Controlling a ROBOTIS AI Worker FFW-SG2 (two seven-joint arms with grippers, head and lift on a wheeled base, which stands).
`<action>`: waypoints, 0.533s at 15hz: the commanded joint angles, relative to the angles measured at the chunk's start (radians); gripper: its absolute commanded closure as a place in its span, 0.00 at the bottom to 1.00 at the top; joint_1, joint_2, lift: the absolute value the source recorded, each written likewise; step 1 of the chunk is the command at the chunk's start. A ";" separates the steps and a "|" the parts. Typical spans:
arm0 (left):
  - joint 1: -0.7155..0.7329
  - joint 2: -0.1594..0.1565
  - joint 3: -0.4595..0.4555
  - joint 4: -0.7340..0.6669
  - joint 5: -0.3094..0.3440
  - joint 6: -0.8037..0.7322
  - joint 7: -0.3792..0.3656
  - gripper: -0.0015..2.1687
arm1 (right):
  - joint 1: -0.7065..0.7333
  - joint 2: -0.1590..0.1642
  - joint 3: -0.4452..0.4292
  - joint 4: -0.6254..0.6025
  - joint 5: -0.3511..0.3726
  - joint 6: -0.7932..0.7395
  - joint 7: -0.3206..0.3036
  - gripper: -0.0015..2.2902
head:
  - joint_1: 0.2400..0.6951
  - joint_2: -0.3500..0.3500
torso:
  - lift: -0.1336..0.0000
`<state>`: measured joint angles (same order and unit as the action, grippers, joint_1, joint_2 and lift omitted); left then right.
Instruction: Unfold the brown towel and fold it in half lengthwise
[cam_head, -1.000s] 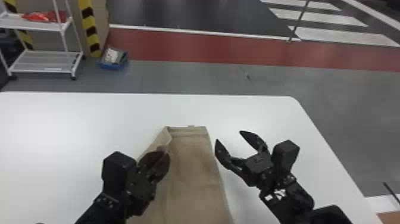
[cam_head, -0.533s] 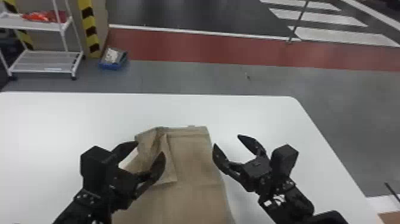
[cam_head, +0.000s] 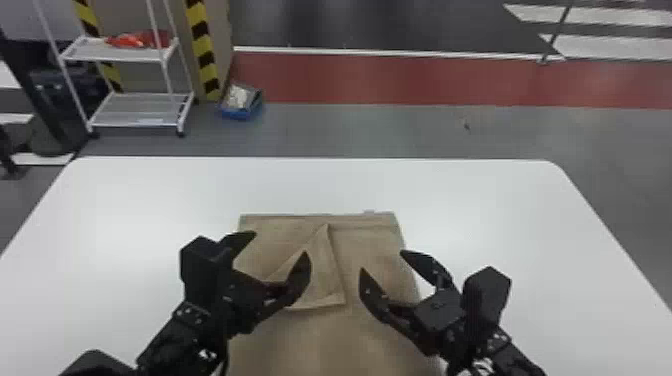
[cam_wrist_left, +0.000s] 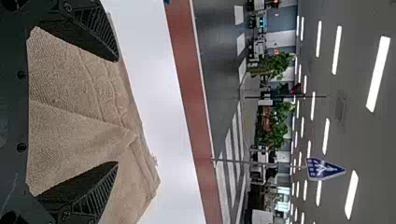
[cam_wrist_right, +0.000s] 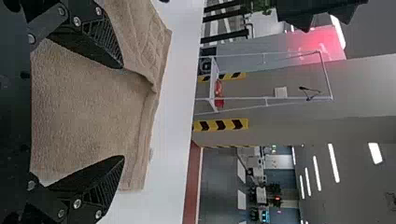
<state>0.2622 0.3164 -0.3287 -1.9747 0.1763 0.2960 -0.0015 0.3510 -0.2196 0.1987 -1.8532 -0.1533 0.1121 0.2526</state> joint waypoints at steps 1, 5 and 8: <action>-0.009 0.001 -0.001 0.019 0.000 -0.011 0.001 0.05 | -0.001 0.006 0.051 -0.001 0.040 0.028 -0.006 0.13 | 1.00 0.47 | 0.07; -0.006 0.007 0.000 0.034 0.000 -0.054 0.001 0.05 | 0.022 0.016 0.073 0.002 0.061 0.041 -0.012 0.13 | 1.00 0.55 | 0.07; -0.006 0.006 -0.001 0.045 0.008 -0.064 0.000 0.06 | 0.054 0.014 0.068 0.002 0.064 0.013 -0.018 0.17 | 1.00 0.56 | 0.07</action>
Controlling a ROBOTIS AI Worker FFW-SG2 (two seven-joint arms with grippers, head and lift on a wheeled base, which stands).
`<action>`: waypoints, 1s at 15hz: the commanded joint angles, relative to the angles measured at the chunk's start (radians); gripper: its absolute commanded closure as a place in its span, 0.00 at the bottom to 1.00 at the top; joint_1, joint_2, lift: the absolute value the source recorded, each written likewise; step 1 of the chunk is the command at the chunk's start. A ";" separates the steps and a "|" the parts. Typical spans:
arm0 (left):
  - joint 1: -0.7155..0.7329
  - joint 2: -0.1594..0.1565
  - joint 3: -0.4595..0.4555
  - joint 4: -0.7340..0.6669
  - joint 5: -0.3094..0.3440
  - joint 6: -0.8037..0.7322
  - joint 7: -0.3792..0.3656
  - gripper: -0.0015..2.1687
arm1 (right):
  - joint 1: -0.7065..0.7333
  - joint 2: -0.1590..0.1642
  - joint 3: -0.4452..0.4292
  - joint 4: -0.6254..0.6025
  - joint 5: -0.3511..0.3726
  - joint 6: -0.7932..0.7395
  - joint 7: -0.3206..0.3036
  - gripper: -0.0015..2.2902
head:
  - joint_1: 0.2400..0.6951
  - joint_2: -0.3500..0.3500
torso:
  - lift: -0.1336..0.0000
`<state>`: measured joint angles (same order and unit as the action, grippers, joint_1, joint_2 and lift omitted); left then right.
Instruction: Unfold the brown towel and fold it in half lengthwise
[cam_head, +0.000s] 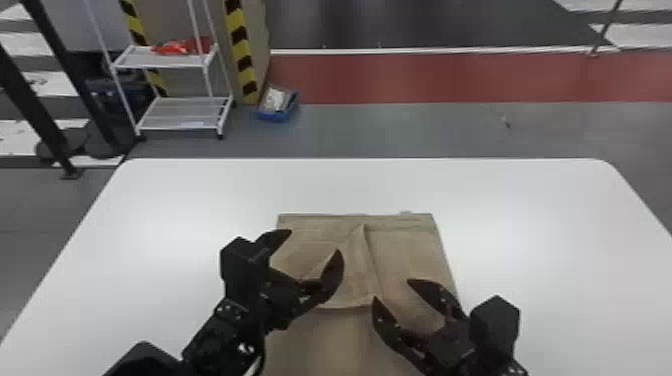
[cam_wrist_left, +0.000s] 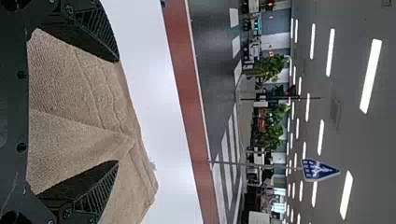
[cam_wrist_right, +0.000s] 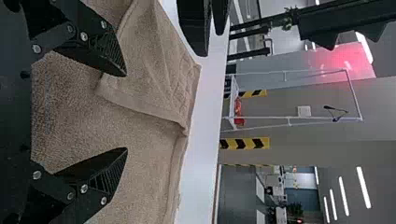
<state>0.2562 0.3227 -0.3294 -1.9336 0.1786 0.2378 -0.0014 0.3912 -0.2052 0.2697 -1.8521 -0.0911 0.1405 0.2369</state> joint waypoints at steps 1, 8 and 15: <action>0.000 -0.002 0.000 0.008 0.007 -0.011 0.000 0.06 | 0.018 -0.003 -0.004 0.001 0.002 -0.015 -0.002 0.17 | 1.00 0.56 | 0.07; 0.005 -0.005 0.000 0.018 0.007 -0.027 0.000 0.07 | -0.011 0.003 0.008 0.021 -0.004 -0.012 -0.002 0.19 | 1.00 0.55 | 0.07; 0.011 -0.001 0.001 0.018 0.007 -0.036 0.000 0.07 | -0.031 0.006 0.039 0.028 0.001 0.028 0.002 0.31 | 1.00 0.59 | 0.07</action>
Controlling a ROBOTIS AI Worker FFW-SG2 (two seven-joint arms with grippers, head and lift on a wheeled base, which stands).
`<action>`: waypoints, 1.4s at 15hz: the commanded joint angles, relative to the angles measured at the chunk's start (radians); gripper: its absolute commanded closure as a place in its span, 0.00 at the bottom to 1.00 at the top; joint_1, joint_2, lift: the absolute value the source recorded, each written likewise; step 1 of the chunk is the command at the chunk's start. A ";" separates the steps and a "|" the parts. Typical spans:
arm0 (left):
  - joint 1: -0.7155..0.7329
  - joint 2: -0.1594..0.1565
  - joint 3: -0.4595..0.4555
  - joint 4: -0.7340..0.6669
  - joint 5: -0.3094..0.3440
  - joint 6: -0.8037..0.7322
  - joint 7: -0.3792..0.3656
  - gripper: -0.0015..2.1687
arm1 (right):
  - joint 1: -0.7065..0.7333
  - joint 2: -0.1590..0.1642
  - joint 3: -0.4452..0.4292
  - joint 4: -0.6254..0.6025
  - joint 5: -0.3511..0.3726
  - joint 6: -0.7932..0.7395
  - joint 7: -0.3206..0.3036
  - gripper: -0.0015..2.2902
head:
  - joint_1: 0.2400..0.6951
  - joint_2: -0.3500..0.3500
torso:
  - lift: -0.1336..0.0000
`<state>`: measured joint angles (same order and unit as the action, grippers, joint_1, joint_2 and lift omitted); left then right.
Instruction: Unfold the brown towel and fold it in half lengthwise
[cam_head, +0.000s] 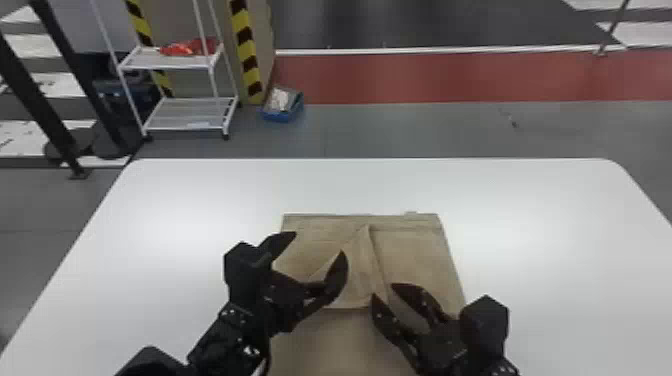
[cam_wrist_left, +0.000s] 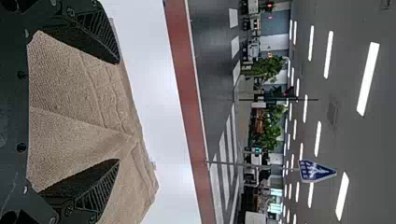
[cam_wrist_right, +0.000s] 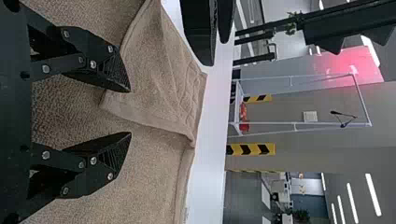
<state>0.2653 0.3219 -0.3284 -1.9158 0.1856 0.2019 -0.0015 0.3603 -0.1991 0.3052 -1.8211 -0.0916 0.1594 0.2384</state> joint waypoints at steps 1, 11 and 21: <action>0.002 0.000 0.000 0.000 0.000 0.000 -0.002 0.07 | 0.002 -0.002 0.003 -0.009 0.000 0.018 0.004 0.40 | 1.00 0.59 | 0.07; 0.003 -0.004 -0.001 -0.005 -0.002 0.000 -0.005 0.07 | 0.063 -0.006 -0.015 -0.083 -0.010 0.009 0.004 0.54 | 1.00 0.59 | 0.07; 0.025 0.002 -0.001 -0.028 -0.006 0.000 -0.006 0.07 | 0.000 0.003 0.012 -0.026 0.012 0.055 -0.019 0.28 | 1.00 0.58 | 0.07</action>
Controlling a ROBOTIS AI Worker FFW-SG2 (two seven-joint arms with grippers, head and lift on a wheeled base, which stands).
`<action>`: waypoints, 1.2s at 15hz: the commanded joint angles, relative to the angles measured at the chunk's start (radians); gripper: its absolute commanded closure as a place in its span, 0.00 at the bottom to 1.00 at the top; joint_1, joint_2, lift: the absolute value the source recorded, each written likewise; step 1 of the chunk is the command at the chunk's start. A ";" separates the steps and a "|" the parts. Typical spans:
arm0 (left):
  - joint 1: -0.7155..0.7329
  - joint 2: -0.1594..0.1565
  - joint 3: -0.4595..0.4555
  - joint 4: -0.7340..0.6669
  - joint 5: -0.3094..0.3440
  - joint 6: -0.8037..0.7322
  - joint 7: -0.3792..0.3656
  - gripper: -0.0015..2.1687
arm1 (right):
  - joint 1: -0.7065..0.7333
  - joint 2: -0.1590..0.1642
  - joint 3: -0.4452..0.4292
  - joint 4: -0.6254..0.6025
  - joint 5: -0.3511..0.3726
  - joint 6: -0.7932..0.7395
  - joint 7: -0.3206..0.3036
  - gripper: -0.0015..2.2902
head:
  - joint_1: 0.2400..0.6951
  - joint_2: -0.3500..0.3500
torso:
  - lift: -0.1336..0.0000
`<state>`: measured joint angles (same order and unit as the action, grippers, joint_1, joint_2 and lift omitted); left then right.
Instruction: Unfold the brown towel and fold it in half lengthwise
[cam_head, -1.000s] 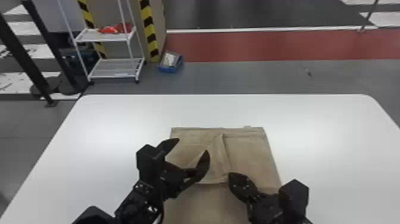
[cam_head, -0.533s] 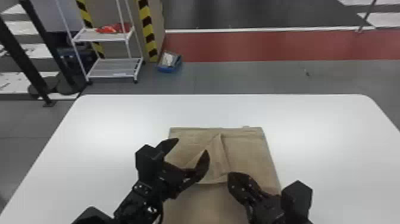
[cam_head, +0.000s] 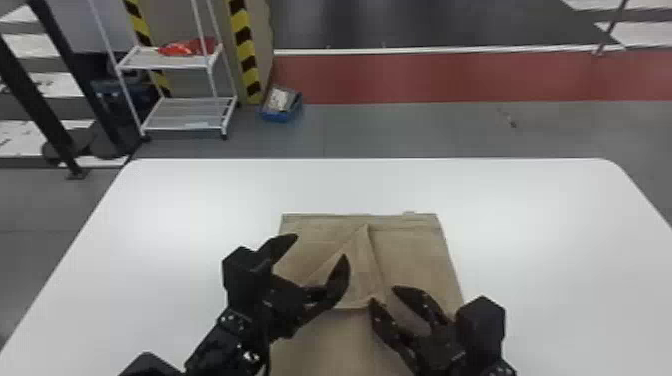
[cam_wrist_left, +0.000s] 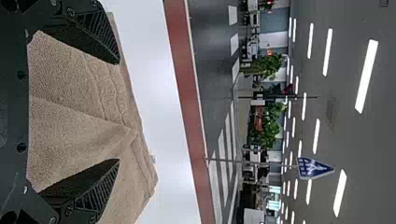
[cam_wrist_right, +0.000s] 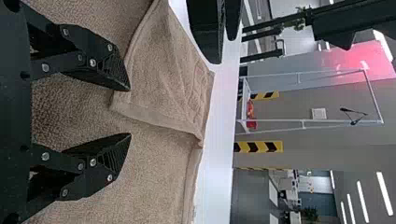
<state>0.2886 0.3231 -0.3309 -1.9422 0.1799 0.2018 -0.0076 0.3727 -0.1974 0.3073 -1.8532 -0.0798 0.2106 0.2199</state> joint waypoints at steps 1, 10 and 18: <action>0.003 0.001 0.003 -0.001 0.000 0.000 0.000 0.07 | -0.020 0.004 0.015 0.008 0.002 0.010 -0.001 0.28 | 1.00 0.58 | 0.07; 0.000 -0.004 0.010 0.012 0.001 0.000 -0.005 0.07 | -0.044 0.006 0.035 0.014 -0.001 0.037 0.001 0.43 | 1.00 0.62 | 0.07; 0.000 -0.007 0.009 0.011 -0.002 0.000 -0.005 0.07 | 0.006 0.003 0.021 -0.040 0.003 -0.043 -0.001 0.43 | 1.00 0.62 | 0.07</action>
<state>0.2884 0.3159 -0.3209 -1.9312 0.1786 0.2018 -0.0137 0.3611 -0.1928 0.3321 -1.8722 -0.0808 0.1954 0.2193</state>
